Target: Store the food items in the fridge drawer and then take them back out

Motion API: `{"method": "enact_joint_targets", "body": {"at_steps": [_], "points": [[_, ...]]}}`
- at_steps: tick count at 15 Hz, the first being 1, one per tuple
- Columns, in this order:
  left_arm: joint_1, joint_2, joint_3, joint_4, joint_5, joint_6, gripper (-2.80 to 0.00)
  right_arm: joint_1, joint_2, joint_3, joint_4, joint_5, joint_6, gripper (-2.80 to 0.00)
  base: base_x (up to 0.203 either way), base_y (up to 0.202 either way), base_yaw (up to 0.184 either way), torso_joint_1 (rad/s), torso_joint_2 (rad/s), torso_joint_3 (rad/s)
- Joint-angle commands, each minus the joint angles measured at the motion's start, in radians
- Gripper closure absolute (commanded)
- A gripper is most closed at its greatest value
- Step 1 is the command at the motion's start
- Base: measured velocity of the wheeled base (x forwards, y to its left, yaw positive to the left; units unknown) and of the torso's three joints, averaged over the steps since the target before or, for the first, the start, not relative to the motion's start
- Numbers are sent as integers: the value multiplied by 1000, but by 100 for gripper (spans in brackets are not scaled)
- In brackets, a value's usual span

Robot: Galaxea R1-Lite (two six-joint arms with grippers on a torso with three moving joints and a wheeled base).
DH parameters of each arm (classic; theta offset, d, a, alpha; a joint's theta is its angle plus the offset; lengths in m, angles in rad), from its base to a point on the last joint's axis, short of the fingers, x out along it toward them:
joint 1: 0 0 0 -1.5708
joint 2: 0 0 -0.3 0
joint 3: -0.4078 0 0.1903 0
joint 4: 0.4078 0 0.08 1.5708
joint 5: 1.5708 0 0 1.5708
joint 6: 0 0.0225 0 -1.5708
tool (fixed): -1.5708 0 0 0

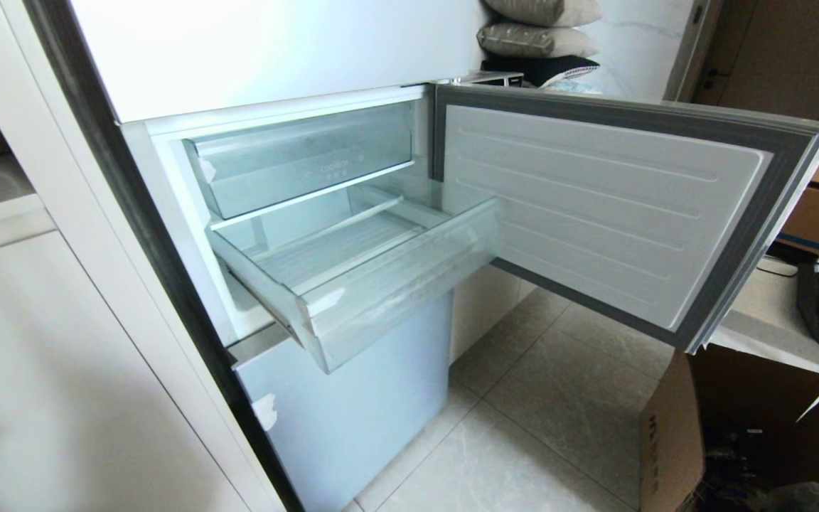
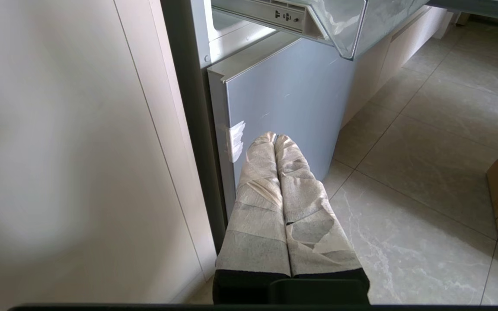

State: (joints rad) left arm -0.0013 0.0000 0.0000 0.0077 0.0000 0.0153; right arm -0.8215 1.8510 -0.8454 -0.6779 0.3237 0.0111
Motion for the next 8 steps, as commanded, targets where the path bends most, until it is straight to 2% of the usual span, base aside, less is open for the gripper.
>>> {"method": "enact_joint_targets", "body": {"at_steps": [1, 5, 6, 8], "points": [[0, 2, 0, 0, 0, 0, 0, 22, -215, 144, -5, 3, 1, 0, 0, 0, 0, 0, 0, 0], [0, 2, 0, 0, 0, 0, 0, 75, -630, 512, 2, 17, 0, 0, 0, 0, 0, 0, 0, 0], [0, 2, 0, 0, 0, 0, 0, 110, -741, 598, 14, 28, -1, 0, 0, 0, 0, 0, 0, 0], [1, 2, 0, 0, 0, 0, 0, 241, -959, 726, 83, 26, -1, 0, 0, 0, 0, 0, 0, 0]]}}
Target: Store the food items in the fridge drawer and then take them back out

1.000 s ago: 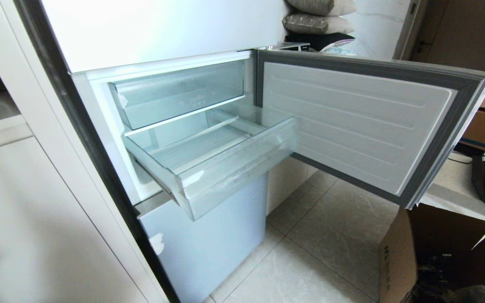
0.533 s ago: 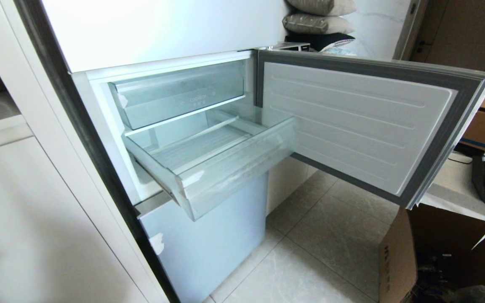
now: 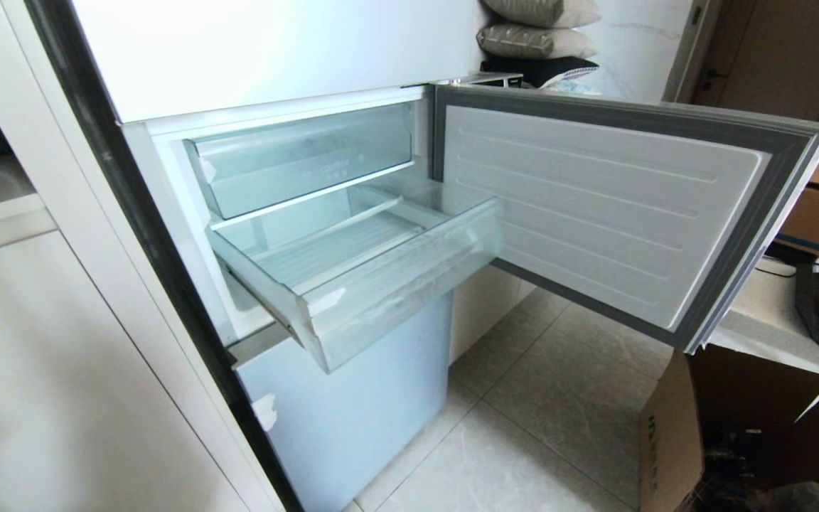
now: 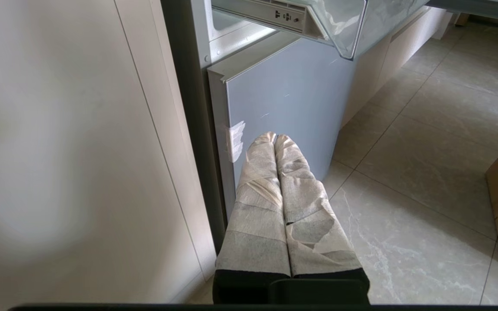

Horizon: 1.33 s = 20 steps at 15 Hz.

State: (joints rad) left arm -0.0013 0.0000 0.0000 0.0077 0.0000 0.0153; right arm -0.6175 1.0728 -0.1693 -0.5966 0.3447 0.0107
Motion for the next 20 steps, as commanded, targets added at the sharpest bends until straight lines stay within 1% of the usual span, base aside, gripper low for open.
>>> {"method": "enact_joint_targets", "body": {"at_steps": [1, 2, 4, 6, 7, 8, 9, 10, 12, 13, 15, 16, 19, 20], "points": [[0, 2, 0, 0, 0, 0, 0, 121, -283, 85, 65, -18, 1, 0, 0, 0, 0, 0, 0, 0], [0, 2, 0, 0, 0, 0, 0, 212, -400, 108, 152, -42, 0, 0, 0, 0, 0, 0, 0, 0], [0, 2, 0, 0, 0, 0, 0, 365, -627, 127, 334, -78, -7, 0, 0, 0, 0, 0, 0, 0], [0, 2, 0, 0, 0, 0, 0, 451, -770, 134, 454, -112, -29, 0, 0, 0, 0, 0, 0, 0], [0, 2, 0, 0, 0, 0, 0, 486, -795, 149, 471, -148, -44, 0, 0, 0, 0, 0, 0, 0], [0, 2, 0, 0, 0, 0, 0, 508, -793, 167, 460, -205, -64, 0, 0, 0, 0, 0, 0, 0], [0, 2, 0, 0, 0, 0, 0, 511, -792, 170, 458, -206, -92, 0, 0, 0, 0, 0, 0, 0], [0, 2, 0, 0, 0, 0, 0, 516, -792, 170, 473, -202, -141, 0, 0, 0, 0, 0, 0, 0], [0, 2, 0, 0, 0, 0, 0, 519, -792, 169, 483, -209, -136, 0, 0, 0, 0, 0, 0, 0], [0, 2, 0, 0, 0, 0, 0, 533, -794, 169, 486, -218, -136, 0, 0, 0, 0, 0, 0, 0], [0, 2, 0, 0, 0, 0, 0, 621, -827, 169, 522, -257, -140, 0, 0, 0, 0, 0, 0, 0], [0, 2, 0, 0, 0, 0, 0, 632, -872, 169, 566, -275, -141, 0, 0, 0, 0, 0, 0, 0], [0, 2, 0, 0, 0, 0, 0, 626, -1053, 169, 596, -290, -138, 0, 0, 0, 0, 0, 0, 0], [0, 2, 0, 0, 0, 0, 0, 624, -1079, 169, 600, -295, -136, 0, 0, 0, 0, 0, 0, 0]]}}
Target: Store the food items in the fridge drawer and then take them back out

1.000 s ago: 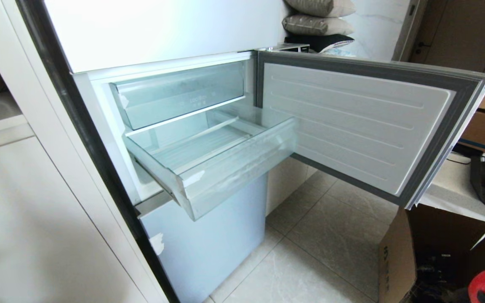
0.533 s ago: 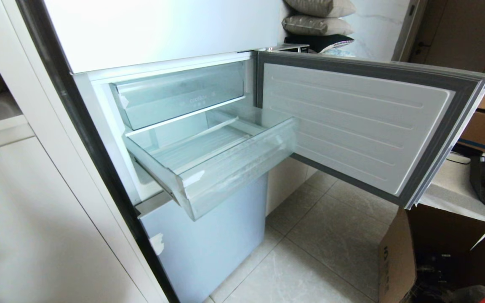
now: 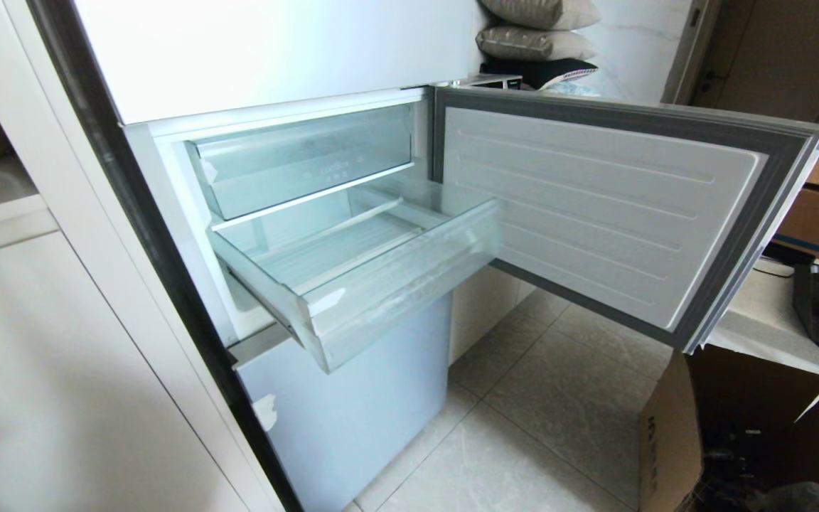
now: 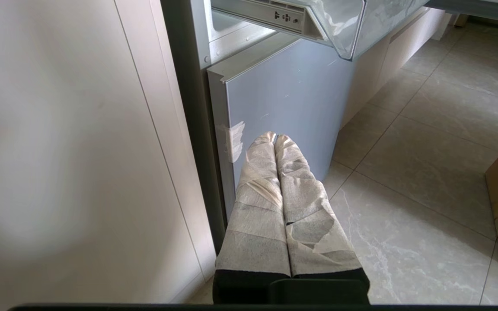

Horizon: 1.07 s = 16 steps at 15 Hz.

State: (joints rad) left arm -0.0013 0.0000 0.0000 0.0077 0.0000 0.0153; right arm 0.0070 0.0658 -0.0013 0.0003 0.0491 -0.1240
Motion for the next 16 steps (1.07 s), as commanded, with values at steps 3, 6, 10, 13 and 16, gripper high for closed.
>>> {"method": "enact_joint_targets", "body": {"at_steps": [3, 6, 10, 13, 16], "points": [[0, 2, 0, 0, 0, 0, 0, -2, -66, 1, 7, -5, 7, 0, 0, 0, 0, 0, 0, 0], [0, 2, 0, 0, 0, 0, 0, -2, -66, 1, 7, -11, 20, 0, 0, 0, 0, 0, 0, 0], [0, 2, 0, 0, 0, 0, 0, -2, -66, 1, 7, -11, 18, 0, 0, 0, 0, 0, 0, 0], [0, 2, 0, 0, 0, 0, 0, -2, -66, 3, 7, -11, 21, 0, -2, -4, 79, 0, 1, 2], [0, 2, 0, 0, 0, 0, 0, -2, -66, 1, 7, -12, 26, 0, 0, -9, 173, 2, 6, 5]]}}
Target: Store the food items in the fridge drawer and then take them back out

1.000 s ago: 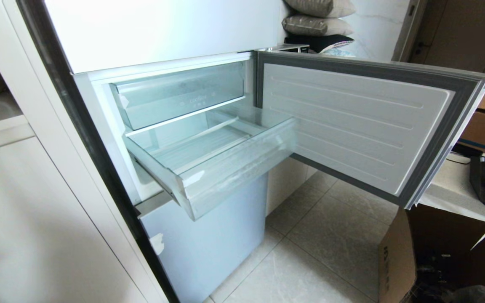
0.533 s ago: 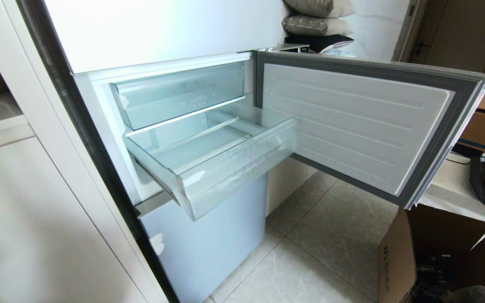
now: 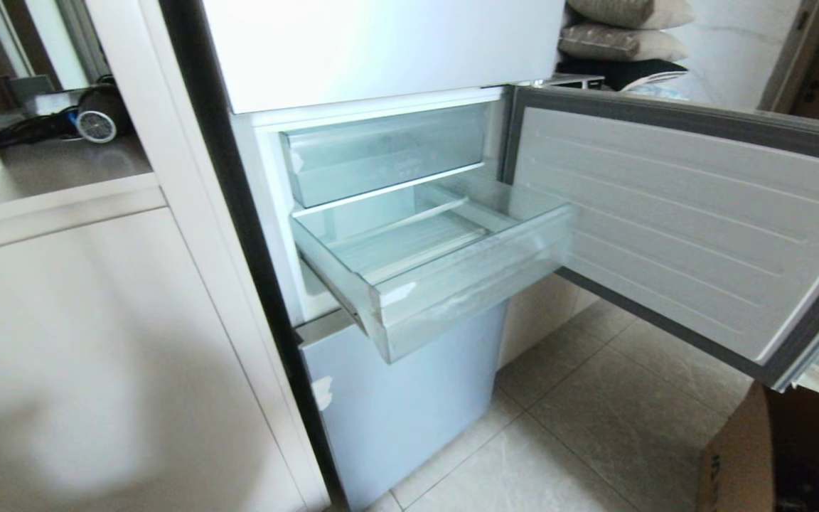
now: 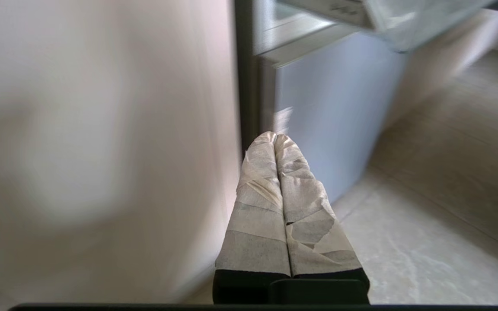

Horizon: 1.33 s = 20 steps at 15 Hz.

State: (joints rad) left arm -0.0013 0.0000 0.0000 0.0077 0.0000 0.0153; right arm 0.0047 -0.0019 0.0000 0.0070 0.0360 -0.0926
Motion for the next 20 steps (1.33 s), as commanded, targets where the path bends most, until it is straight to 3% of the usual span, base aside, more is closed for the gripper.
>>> {"method": "enact_joint_targets", "body": {"at_steps": [1, 8, 17, 20], "points": [[0, 2, 0, 0, 0, 0, 0, 0, 2, 0, -1, -2, 5, 0, 1, -10, 169, 2, -1, 2], [0, 2, 0, 0, 0, 0, 0, 0, 2, 2, -7, -34, 90, 0, 0, -11, 174, 3, 3, 3], [0, 2, 0, 0, 0, 0, 0, 0, 2, 1, -7, -34, 90, 0, 1, -8, 170, 1, 3, 2], [0, 2, 0, 0, 0, 0, 0, 0, 2, 0, -7, -34, 88, 0, -1, -2, 37, -1, 1, 2]]}}
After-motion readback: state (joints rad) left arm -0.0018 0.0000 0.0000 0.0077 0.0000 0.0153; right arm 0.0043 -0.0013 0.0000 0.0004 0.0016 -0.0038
